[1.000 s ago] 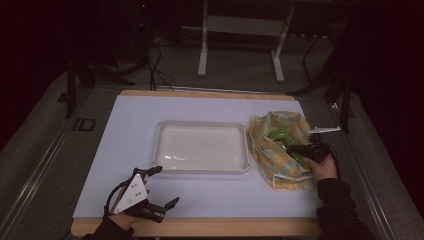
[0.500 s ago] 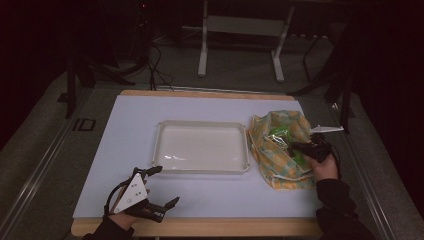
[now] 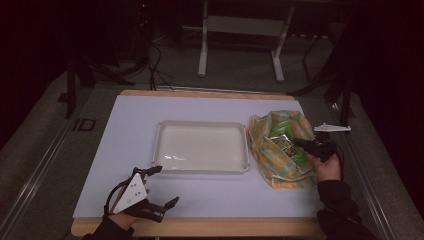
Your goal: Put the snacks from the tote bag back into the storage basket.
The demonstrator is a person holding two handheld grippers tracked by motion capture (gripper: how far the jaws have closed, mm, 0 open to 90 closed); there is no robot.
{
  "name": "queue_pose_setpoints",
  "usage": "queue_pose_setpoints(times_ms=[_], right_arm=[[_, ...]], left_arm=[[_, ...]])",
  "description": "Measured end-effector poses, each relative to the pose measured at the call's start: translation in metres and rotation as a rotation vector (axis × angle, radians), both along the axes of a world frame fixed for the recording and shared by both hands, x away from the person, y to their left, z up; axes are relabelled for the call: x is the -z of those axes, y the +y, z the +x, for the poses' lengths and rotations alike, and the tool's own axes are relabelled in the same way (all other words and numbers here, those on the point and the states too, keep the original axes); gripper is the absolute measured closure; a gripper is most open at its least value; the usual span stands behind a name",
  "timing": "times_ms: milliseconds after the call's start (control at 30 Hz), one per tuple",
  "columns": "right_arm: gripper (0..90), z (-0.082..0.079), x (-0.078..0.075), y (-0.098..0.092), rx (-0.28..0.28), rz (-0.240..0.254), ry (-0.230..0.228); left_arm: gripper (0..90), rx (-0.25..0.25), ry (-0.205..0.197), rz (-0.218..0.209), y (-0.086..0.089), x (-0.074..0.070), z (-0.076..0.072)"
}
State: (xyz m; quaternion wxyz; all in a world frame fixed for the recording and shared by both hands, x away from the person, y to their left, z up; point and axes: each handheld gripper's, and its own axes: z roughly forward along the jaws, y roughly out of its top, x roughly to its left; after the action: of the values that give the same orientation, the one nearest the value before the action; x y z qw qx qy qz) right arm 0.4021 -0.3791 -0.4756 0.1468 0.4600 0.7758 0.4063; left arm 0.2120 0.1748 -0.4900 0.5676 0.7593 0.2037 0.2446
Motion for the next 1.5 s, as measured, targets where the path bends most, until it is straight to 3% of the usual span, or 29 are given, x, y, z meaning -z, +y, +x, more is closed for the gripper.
queue_pose_setpoints(times_ms=[867, 1500], right_arm=[[89.8, -0.017, -0.027, -0.021, 0.095, 0.075, -0.085], [89.8, -0.027, -0.052, -0.032, 0.124, 0.109, -0.139]], left_arm=[[0.4, 0.001, -0.002, 0.002, 0.0, 0.0, 0.0], [0.4, 0.003, 0.002, 0.008, -0.001, 0.0, 0.001]])
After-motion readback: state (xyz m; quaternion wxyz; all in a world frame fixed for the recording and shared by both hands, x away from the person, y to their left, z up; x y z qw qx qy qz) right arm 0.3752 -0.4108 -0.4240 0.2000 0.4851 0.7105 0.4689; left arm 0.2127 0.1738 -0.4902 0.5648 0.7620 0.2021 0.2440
